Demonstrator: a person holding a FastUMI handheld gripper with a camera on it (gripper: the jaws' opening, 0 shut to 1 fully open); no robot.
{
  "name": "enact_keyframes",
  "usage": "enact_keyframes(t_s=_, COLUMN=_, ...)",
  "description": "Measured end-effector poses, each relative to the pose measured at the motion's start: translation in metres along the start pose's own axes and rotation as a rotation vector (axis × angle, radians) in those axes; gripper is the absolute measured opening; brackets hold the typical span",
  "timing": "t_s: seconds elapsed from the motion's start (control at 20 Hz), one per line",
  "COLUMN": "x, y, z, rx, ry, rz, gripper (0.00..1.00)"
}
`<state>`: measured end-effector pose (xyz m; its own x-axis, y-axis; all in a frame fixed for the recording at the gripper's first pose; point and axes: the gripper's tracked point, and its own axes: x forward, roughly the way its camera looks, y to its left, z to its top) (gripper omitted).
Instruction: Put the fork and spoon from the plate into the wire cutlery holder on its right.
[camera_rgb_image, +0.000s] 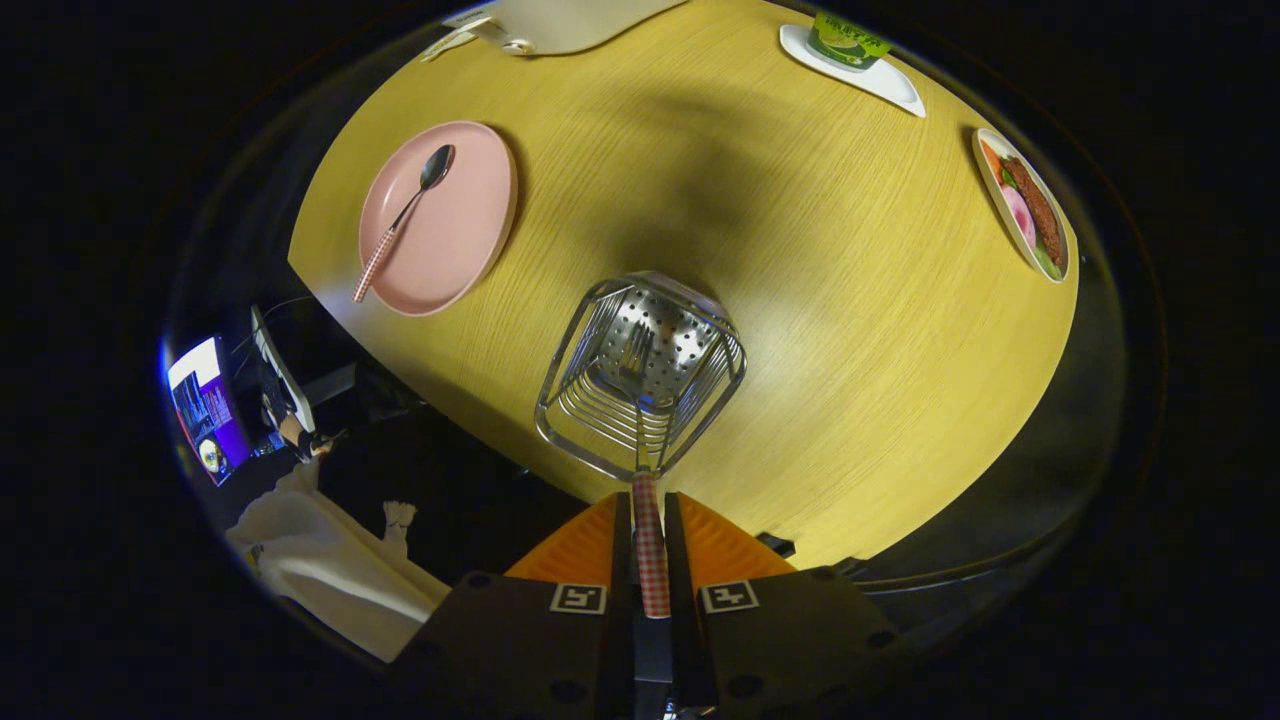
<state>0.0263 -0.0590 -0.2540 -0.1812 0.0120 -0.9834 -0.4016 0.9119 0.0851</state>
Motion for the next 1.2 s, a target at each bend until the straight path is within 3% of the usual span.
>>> enact_keyframes(t_s=0.1, x=-0.005, y=0.002, z=0.009, rx=0.010, ry=-0.041, rz=0.015, gripper=0.24)
enact_keyframes(t_s=0.2, x=-0.010, y=0.002, z=0.013, rx=0.015, ry=-0.092, rz=0.027, gripper=0.52)
enact_keyframes(t_s=0.3, x=-0.014, y=0.002, z=0.019, rx=0.035, ry=-0.148, rz=0.034, gripper=0.48)
enact_keyframes(t_s=0.45, x=-0.026, y=0.003, z=0.023, rx=0.080, ry=-0.229, rz=0.067, gripper=0.55)
enact_keyframes(t_s=0.65, x=-0.058, y=0.009, z=0.036, rx=0.166, ry=-0.411, rz=0.124, gripper=0.87)
enact_keyframes(t_s=0.7, x=-0.069, y=0.009, z=0.038, rx=0.181, ry=-0.457, rz=0.130, gripper=0.99)
enact_keyframes(t_s=1.2, x=-0.151, y=0.042, z=0.049, rx=0.330, ry=-0.972, rz=0.077, gripper=1.00)
